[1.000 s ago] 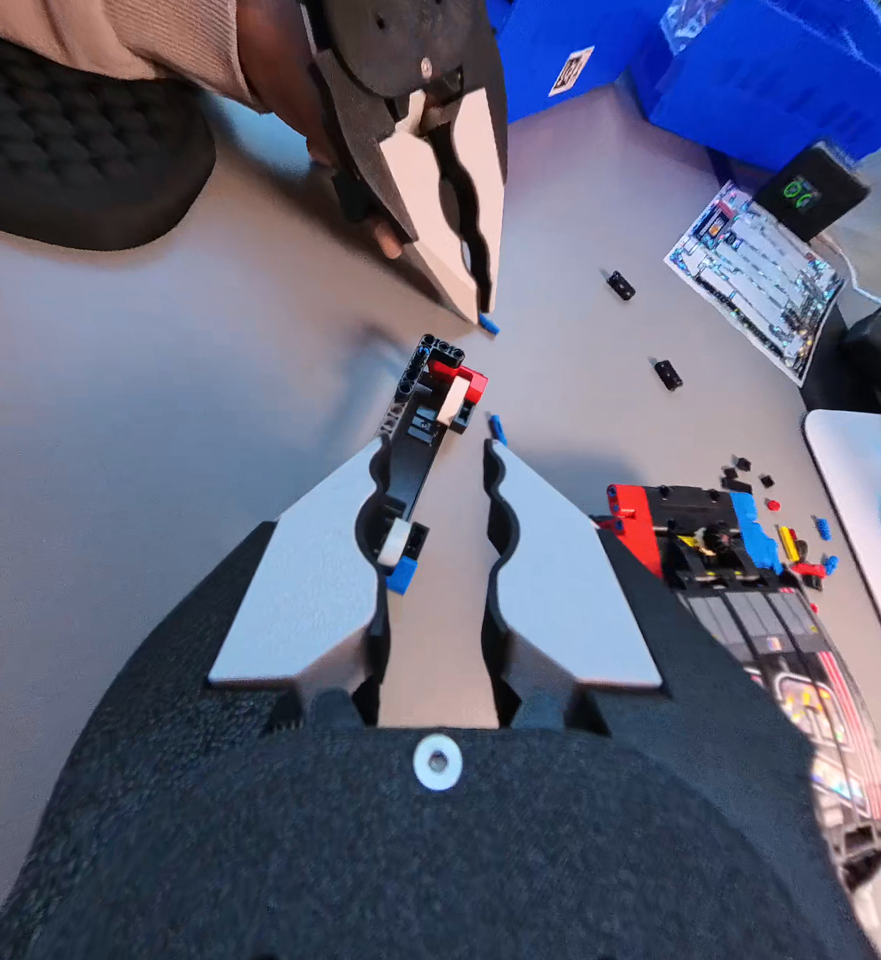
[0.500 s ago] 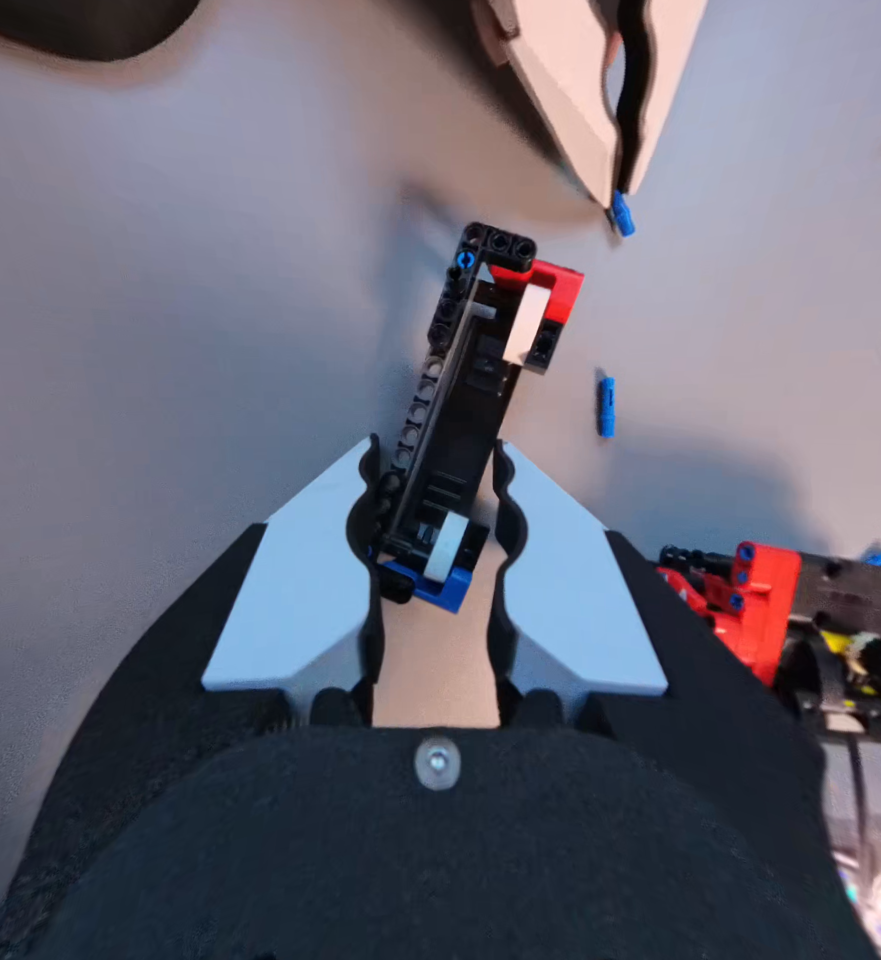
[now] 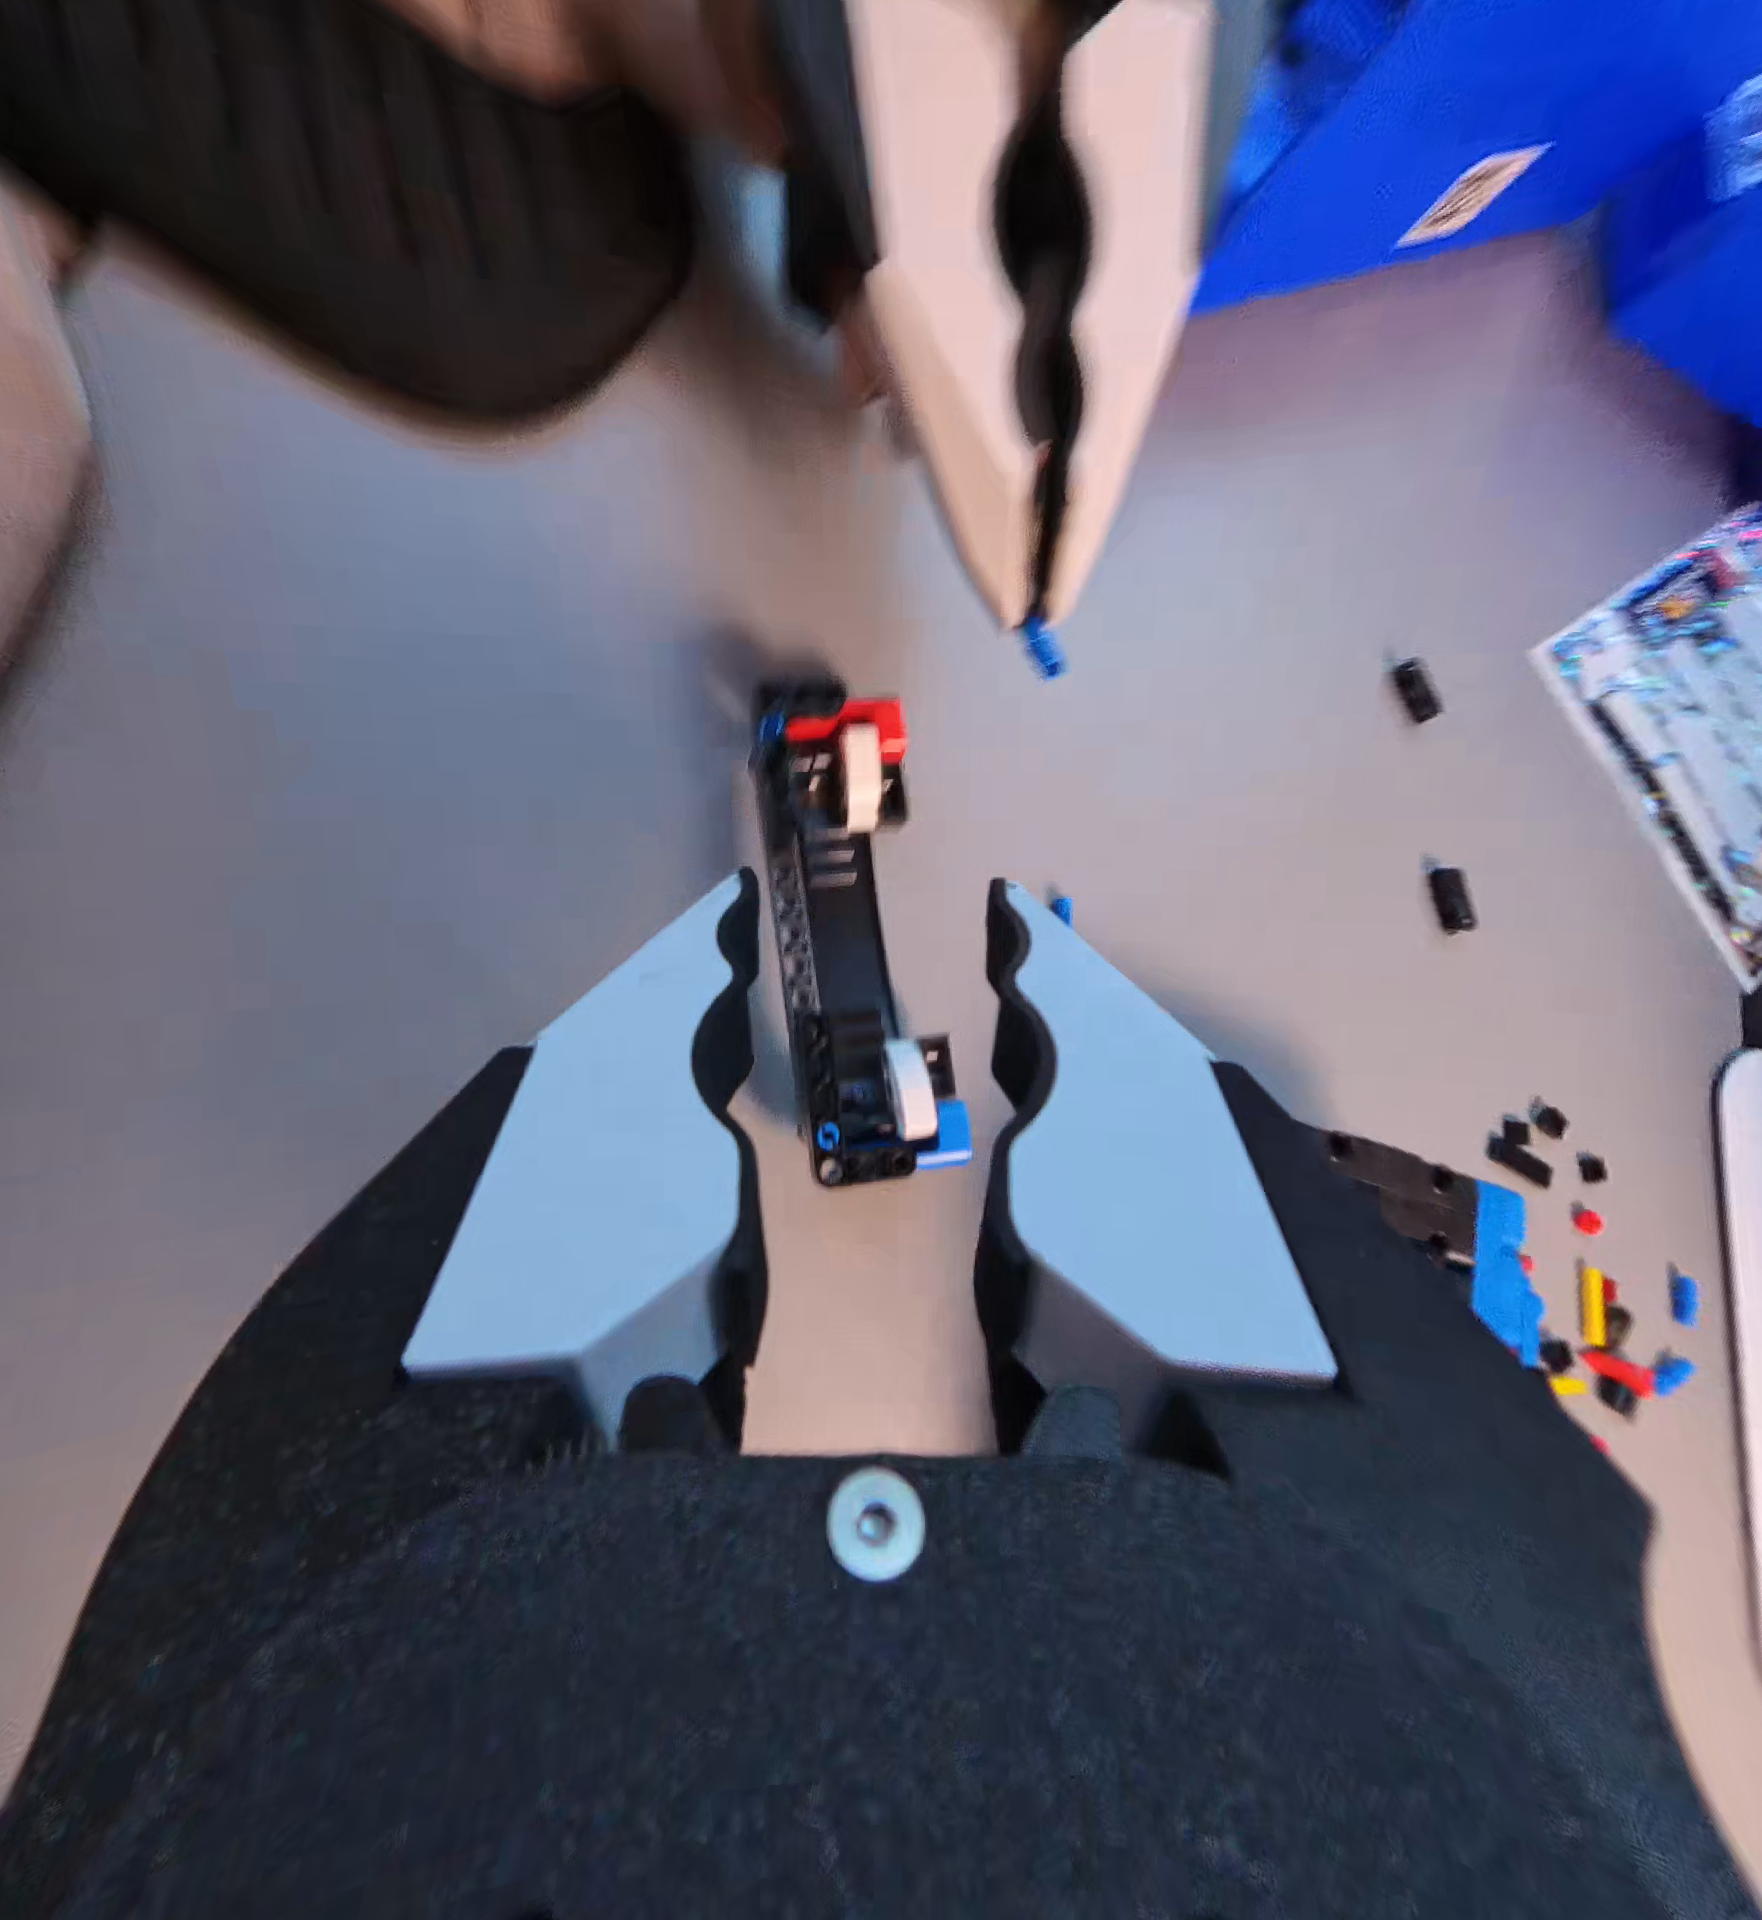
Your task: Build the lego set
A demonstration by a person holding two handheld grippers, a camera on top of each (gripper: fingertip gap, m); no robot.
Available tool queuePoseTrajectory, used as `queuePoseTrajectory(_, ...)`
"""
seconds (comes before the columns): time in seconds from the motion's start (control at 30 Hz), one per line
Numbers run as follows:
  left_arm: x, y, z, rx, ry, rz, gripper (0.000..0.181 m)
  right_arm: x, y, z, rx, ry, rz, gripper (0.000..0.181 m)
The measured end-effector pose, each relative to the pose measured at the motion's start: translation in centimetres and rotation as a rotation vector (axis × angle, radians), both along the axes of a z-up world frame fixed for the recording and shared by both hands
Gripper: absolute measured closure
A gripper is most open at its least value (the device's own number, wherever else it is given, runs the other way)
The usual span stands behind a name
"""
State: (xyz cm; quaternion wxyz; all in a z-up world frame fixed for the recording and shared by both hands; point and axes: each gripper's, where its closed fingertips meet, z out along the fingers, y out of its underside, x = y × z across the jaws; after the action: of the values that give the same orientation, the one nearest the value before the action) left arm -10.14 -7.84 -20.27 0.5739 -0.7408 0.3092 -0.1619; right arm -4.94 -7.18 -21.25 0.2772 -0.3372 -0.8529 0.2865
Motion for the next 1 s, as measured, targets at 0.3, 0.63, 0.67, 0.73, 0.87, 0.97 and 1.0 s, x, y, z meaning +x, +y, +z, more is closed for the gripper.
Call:
queuePoseTrajectory(0.3, 3.0, -1.7, 3.7, 0.176, -0.017, -0.095, 0.18, -1.6, -2.0, 5.3, -0.495, 0.26, -0.236, 0.161)
queuePoseTrajectory(0.63, 3.9, -2.5, 3.3, 0.201, 0.048, -0.121, 0.18, -2.2, -3.8, 4.3, -0.522, 0.196, -0.177, 0.175)
queuePoseTrajectory(0.67, 3.9, -2.6, 3.3, 0.201, 0.051, -0.122, 0.18, -2.2, -3.9, 4.2, -0.524, 0.191, -0.173, 0.175)
queuePoseTrajectory(0.73, 3.9, -2.7, 3.2, 0.202, 0.058, -0.127, 0.18, -2.2, -3.8, 4.2, -0.534, 0.186, -0.169, 0.178)
queuePoseTrajectory(0.87, 4.2, -2.8, 3.1, 0.194, 0.023, -0.144, 0.18, -2.0, -3.8, 4.1, -0.559, 0.171, -0.159, 0.179)
queuePoseTrajectory(0.97, 4.2, -3.0, 3.0, 0.151, -0.055, -0.172, 0.169, -1.8, -3.7, 4.1, -0.555, 0.154, -0.165, 0.179)
queuePoseTrajectory(1.0, 4.1, -3.0, 2.8, 0.118, -0.071, -0.18, 0.158, -1.7, -3.4, 4.1, -0.547, 0.15, -0.174, 0.179)
